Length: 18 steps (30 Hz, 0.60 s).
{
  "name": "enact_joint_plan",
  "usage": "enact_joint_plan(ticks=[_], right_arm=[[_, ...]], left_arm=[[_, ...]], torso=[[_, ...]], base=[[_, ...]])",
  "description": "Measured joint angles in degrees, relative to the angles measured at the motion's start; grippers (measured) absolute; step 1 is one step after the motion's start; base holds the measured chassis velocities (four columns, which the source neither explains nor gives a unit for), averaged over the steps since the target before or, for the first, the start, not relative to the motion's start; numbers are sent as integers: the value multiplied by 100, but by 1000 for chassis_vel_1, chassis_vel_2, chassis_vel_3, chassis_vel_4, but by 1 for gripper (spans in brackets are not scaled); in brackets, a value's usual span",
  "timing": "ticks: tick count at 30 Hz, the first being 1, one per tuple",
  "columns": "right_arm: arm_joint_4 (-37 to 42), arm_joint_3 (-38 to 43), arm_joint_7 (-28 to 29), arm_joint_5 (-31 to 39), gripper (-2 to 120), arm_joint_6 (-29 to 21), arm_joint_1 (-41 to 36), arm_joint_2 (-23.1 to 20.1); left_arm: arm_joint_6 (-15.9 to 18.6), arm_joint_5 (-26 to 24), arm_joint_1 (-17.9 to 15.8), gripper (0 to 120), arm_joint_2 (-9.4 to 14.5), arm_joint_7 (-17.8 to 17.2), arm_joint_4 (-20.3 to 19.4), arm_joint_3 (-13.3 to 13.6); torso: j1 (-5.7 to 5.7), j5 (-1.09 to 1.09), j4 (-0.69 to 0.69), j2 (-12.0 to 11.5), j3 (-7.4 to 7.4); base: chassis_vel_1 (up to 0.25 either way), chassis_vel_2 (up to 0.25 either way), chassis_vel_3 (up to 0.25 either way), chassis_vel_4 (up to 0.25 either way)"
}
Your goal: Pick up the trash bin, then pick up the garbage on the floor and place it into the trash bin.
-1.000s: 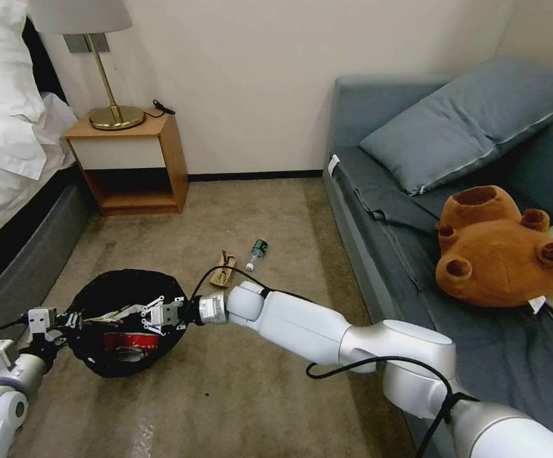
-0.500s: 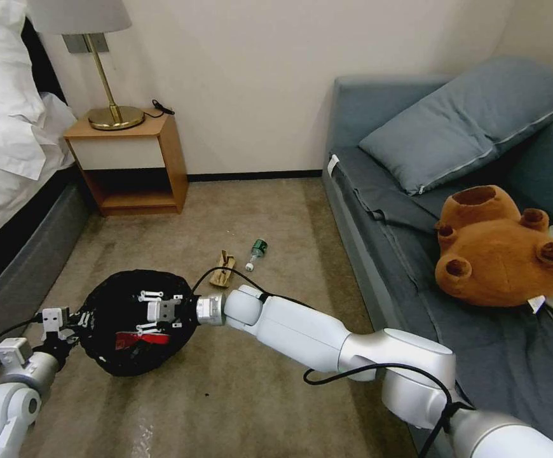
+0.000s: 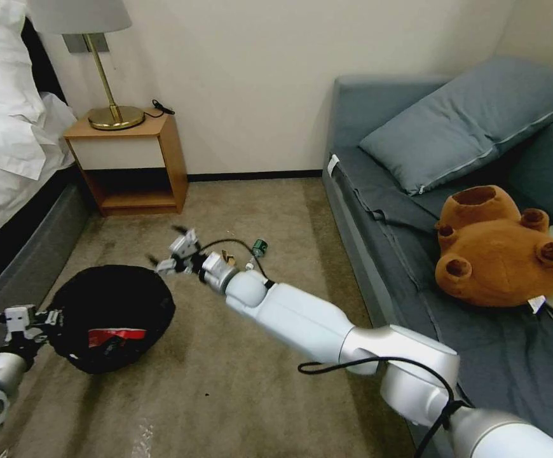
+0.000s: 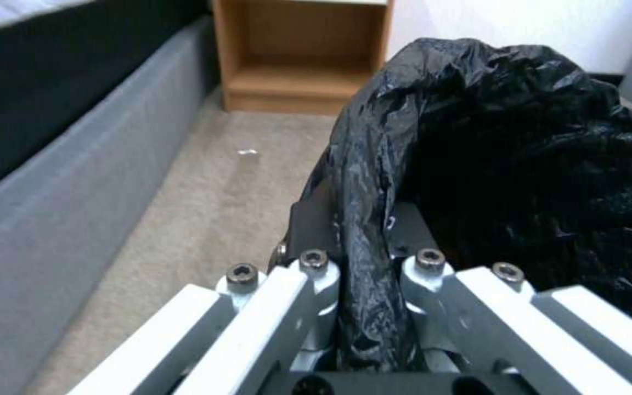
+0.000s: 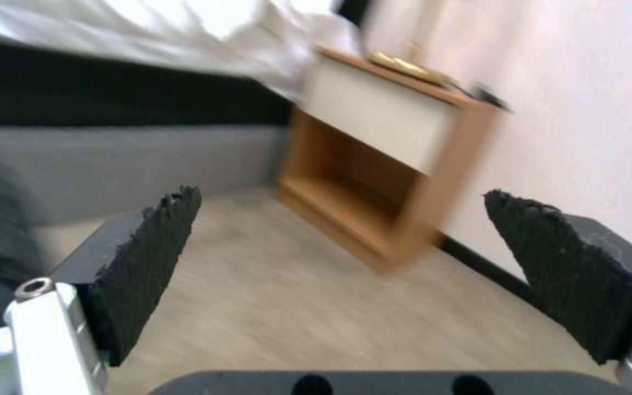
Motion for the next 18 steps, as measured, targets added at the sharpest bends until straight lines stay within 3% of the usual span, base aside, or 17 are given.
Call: enact_joint_plan(ticks=[9, 18], right_arm=[[368, -561, 995, 317, 100, -900, 237, -665], [355, -616, 1339, 408, 100, -1219, 46, -740]], left_arm=[[-49, -572, -6, 5, 446, -88, 177, -295], [-231, -792, -65, 5, 774, -129, 395, -239]], torso=[[0, 1, -1, 0, 0], [0, 0, 0, 0, 0]], base=[[0, 0, 0, 0], [0, 0, 0, 0]])
